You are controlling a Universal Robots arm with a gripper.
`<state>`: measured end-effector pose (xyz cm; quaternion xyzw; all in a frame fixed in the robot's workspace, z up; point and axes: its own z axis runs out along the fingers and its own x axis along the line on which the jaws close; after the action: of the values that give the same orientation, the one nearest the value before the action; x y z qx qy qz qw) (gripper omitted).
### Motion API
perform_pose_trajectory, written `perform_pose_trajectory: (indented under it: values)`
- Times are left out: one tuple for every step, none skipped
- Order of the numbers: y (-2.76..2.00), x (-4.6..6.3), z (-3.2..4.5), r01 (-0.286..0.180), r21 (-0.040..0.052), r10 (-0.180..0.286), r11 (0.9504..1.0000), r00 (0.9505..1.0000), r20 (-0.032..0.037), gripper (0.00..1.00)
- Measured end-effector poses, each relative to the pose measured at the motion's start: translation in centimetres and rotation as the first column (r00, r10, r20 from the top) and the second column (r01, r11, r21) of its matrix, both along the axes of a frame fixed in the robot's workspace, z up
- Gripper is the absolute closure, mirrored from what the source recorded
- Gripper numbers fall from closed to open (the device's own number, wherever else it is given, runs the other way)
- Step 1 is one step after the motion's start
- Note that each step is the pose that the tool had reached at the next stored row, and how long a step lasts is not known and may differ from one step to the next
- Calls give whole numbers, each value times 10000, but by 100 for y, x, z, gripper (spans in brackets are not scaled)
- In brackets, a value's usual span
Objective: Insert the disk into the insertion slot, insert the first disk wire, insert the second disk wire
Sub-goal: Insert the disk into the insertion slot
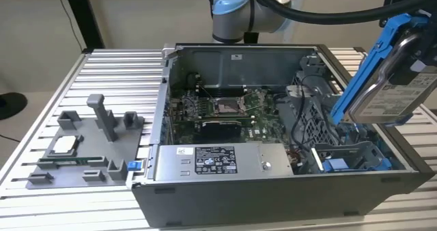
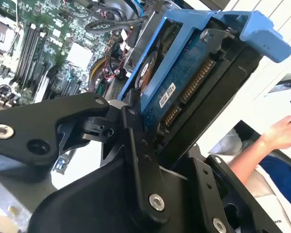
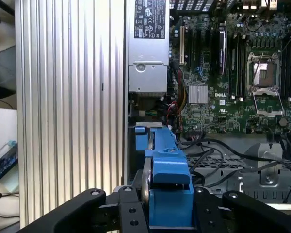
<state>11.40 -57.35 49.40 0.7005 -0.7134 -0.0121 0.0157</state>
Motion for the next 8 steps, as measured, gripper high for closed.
perform_pose_trajectory:
  values:
    - [0,0,-14,0,0,0,10000,10000,0,100]
    - [-1,0,-30,0,0,0,10000,10000,0,100]
    - [-2,0,-48,0,1,0,10000,10000,0,100]
    - [-4,0,-66,0,2,0,10000,10000,0,100]
    - [-8,0,-83,0,5,0,10000,10000,0,100]
    - [-12,0,-98,0,3,0,10000,10000,0,100]
    - [-17,0,-113,0,1,0,10000,10000,0,100]
    - [-21,0,-129,0,1,0,10000,10000,0,100]
